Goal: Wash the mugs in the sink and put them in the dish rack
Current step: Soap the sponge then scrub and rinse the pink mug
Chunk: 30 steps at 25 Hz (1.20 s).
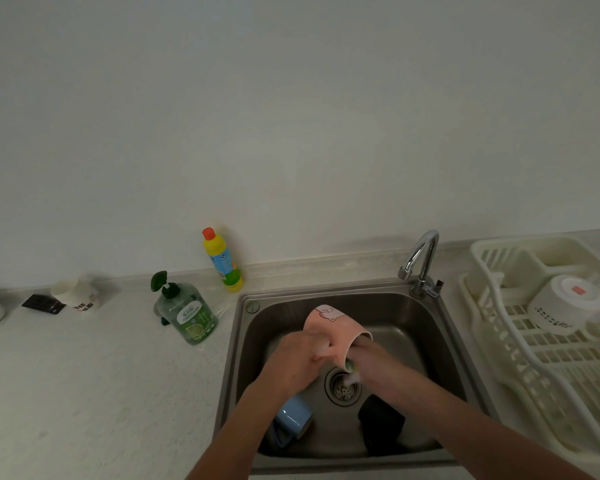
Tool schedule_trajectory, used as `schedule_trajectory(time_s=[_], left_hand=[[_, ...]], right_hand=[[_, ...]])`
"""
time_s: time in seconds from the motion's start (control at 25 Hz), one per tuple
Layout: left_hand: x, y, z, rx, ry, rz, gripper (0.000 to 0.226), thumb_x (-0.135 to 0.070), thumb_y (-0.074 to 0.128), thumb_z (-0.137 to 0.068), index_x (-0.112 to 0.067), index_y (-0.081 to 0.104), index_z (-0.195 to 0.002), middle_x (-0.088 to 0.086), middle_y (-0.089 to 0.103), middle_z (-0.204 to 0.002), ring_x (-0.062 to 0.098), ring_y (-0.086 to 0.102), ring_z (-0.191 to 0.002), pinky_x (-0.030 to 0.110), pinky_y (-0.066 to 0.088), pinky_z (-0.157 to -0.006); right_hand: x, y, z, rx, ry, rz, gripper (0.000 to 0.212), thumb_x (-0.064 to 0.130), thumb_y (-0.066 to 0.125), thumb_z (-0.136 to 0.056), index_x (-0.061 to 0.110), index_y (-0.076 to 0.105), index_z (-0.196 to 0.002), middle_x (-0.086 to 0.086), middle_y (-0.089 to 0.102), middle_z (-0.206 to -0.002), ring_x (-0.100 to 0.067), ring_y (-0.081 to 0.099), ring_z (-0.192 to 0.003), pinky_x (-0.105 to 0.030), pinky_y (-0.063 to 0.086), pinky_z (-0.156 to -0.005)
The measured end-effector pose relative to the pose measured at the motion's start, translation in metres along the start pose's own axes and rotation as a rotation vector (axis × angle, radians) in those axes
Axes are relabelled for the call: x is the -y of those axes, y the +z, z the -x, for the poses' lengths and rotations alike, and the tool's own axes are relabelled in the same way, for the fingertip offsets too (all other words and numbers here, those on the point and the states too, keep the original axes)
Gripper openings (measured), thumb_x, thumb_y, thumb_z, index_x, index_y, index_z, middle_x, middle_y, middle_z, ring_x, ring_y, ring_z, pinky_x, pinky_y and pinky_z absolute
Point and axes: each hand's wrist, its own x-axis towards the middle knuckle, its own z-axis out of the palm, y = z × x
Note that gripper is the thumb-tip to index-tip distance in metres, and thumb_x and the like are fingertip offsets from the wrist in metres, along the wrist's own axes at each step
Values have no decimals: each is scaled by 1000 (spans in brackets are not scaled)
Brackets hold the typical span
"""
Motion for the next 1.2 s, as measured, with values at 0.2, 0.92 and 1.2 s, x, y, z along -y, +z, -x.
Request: schedule_trajectory(time_s=[0.2, 0.92, 1.2], left_hand=[[13, -9, 2, -10, -36, 22, 13, -29, 60, -95, -16, 62, -92, -1, 65, -93, 13, 59, -83, 24, 45, -75], [4, 6, -1, 14, 8, 119, 37, -52, 48, -88, -18, 64, -89, -4, 66, -93, 9, 59, -82, 28, 50, -76], [-10, 11, -5, 60, 26, 0, 19, -31, 50, -99, -19, 63, -106, -1, 65, -107, 13, 58, -99, 21, 41, -85]], right_hand=[[-12, -5, 17, 54, 68, 77, 26, 23, 59, -97, 19, 61, -123, -8, 61, -125, -24, 60, -114, -39, 53, -94], [2, -12, 26, 97, 492, -1147, 61, 18, 69, -87, 4, 43, -140, -23, 41, -147, -39, 47, -129, -74, 38, -98], [-61, 23, -40, 243, 382, -65, 125, 94, 41, -52, 30, 18, -156, 0, 22, -162, -22, 18, -150, -50, 15, -120]])
